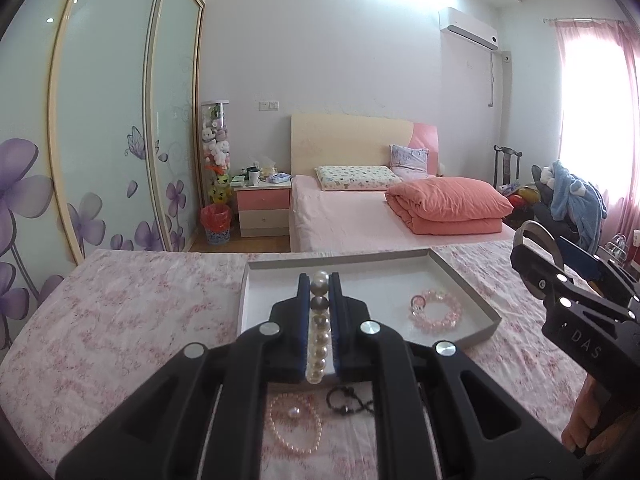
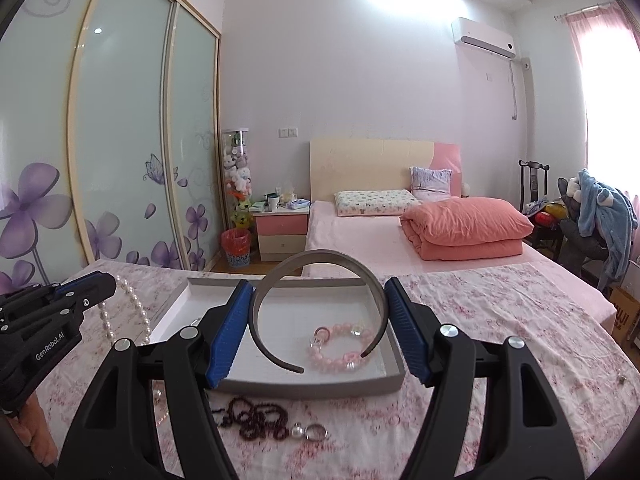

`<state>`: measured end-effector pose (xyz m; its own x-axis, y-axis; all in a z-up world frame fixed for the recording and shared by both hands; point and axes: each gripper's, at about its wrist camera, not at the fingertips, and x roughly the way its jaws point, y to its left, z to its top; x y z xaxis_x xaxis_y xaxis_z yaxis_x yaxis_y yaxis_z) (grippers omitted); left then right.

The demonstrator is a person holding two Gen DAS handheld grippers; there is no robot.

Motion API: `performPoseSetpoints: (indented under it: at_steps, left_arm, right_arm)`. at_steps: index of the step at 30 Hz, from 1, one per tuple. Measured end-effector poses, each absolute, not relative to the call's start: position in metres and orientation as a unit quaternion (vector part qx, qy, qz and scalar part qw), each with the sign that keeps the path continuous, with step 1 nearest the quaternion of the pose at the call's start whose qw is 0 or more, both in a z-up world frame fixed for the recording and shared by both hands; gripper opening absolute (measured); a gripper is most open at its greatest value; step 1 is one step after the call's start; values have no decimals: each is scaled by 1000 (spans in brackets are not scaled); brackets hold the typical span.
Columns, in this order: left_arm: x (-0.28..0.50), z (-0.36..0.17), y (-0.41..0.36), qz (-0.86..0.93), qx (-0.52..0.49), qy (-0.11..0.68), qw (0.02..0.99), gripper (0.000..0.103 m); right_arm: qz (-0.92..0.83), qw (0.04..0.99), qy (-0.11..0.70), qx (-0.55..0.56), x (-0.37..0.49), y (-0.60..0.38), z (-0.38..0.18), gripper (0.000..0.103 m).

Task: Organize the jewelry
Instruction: 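Carry the cuff and pearl bracelet into the tray and open both grippers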

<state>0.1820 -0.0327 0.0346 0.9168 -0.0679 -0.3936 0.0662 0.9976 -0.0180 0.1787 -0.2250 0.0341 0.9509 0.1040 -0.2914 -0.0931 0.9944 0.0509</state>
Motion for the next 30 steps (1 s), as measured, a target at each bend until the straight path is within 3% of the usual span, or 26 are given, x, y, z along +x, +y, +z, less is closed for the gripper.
performPoseSetpoints:
  at_steps: [30]
  left_arm:
    - [298, -21, -37, -31, -8, 278, 960, 11]
  right_arm:
    - [61, 953, 293, 46, 300, -209, -25, 68]
